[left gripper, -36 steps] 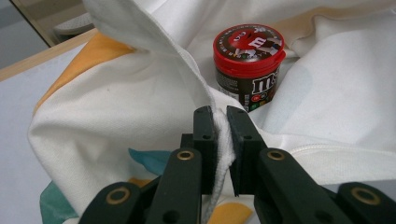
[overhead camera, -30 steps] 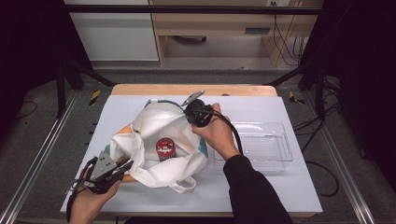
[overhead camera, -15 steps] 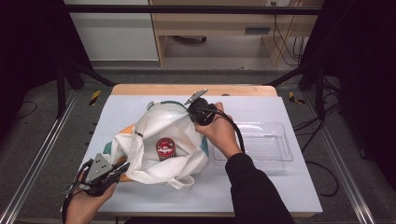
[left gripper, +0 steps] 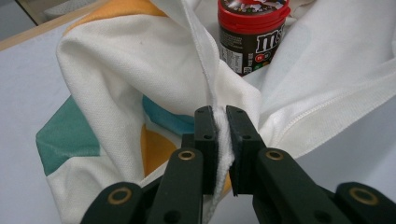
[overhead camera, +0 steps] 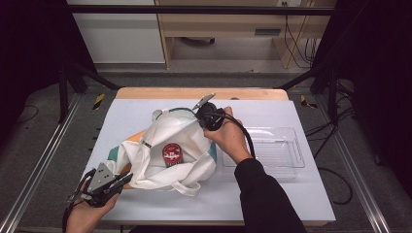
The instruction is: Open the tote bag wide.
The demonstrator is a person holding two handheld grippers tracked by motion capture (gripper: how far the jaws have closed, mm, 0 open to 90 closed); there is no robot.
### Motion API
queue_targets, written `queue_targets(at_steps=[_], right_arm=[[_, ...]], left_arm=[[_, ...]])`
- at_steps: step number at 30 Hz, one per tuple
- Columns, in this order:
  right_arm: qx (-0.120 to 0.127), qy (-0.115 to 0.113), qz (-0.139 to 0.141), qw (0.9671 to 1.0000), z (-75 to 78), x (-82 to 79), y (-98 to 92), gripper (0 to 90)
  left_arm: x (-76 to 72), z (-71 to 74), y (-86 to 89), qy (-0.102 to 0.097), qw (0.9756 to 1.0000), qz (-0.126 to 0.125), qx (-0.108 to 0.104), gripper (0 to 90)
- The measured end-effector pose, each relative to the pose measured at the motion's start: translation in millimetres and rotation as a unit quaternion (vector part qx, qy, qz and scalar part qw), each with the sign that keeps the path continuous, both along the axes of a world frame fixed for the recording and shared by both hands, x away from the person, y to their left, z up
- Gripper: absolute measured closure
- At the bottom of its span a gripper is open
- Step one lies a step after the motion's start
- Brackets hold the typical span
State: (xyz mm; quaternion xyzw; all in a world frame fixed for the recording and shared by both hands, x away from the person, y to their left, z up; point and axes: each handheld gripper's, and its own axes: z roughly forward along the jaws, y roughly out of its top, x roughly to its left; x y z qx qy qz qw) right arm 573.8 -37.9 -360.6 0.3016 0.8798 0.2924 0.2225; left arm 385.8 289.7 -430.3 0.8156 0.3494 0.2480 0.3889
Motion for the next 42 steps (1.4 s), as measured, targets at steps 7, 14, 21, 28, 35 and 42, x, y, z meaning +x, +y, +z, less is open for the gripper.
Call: queue_targets(at_steps=[7,14,21,28,35,42], right_arm=[[-0.012,0.005,-0.005,0.9999,-2.6,2.3,-2.4,85.6],[-0.03,0.016,-0.004,0.9994,-11.7,3.2,-2.4,85.5],[-0.033,0.021,-0.004,0.9992,-14.0,1.3,-4.4,85.6],[-0.042,0.011,-0.008,0.999,-13.1,1.1,-4.9,85.6],[-0.04,0.014,-0.01,0.999,-11.9,2.2,-8.7,85.6],[-0.047,0.019,-0.014,0.9986,-16.1,5.5,-7.5,85.5]], left_arm=[[-2.2,-5.2,2.9,0.004,1.0,0.0,0.004,83.6],[-1.3,-9.7,2.4,0.011,0.9999,0.001,0.005,83.6],[-1.7,-11.4,1.9,0.011,0.9999,0.001,0.012,83.7],[-2.7,-14.1,4.7,0.019,0.9997,0.002,0.012,83.9],[-6.8,-18.0,8.1,0.025,0.9996,0.001,0.014,83.9],[-8.5,-20.3,9.6,0.028,0.9994,0.001,0.022,83.9]])
